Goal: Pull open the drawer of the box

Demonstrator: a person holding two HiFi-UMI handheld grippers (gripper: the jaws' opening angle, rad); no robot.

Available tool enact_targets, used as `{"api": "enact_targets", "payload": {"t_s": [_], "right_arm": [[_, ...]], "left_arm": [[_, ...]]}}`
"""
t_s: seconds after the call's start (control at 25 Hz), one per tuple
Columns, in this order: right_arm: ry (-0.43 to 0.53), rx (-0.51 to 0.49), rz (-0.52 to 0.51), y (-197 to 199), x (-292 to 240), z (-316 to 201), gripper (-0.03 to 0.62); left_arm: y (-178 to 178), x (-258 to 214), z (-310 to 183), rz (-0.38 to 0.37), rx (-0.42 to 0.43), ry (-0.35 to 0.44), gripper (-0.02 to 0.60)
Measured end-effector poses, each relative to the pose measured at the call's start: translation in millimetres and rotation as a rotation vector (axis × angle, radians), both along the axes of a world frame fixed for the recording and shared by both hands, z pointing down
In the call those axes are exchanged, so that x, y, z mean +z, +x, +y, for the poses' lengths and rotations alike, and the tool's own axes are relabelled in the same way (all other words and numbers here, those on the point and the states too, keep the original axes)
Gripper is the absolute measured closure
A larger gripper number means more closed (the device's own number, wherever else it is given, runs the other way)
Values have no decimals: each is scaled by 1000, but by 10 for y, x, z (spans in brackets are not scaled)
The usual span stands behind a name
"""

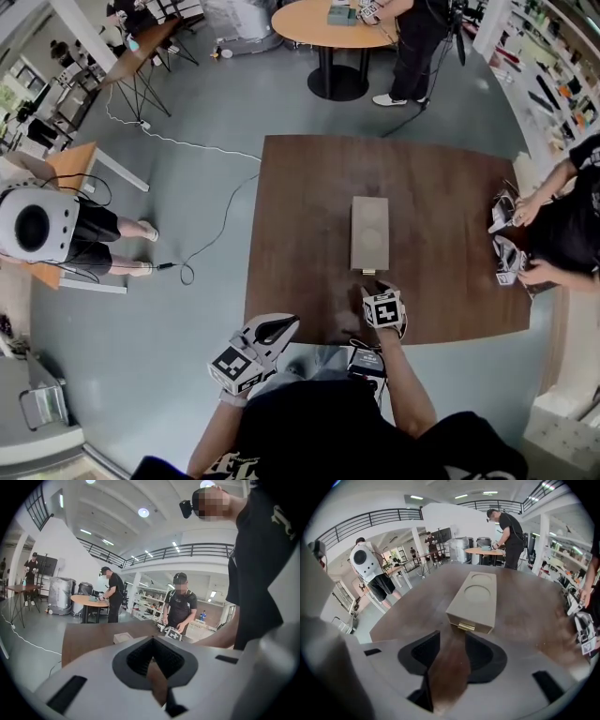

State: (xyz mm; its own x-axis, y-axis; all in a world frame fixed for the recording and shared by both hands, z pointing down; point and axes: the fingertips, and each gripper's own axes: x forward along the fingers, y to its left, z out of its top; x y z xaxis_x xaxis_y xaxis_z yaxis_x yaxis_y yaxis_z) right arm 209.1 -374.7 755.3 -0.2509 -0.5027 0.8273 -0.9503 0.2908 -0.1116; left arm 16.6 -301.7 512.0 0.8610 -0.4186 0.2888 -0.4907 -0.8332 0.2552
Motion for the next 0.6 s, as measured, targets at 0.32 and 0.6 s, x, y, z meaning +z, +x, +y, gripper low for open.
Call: {"api": "enact_targets", "payload": {"t_s": [0.32, 0.6], "right_arm": [[-29, 50, -12, 93, 235, -78, 411], [-44, 107, -25, 139, 381, -155, 377]], "left_arm": [[62, 85, -42, -15, -16, -23, 577], [104, 108, -29, -19, -41, -29, 577]]}}
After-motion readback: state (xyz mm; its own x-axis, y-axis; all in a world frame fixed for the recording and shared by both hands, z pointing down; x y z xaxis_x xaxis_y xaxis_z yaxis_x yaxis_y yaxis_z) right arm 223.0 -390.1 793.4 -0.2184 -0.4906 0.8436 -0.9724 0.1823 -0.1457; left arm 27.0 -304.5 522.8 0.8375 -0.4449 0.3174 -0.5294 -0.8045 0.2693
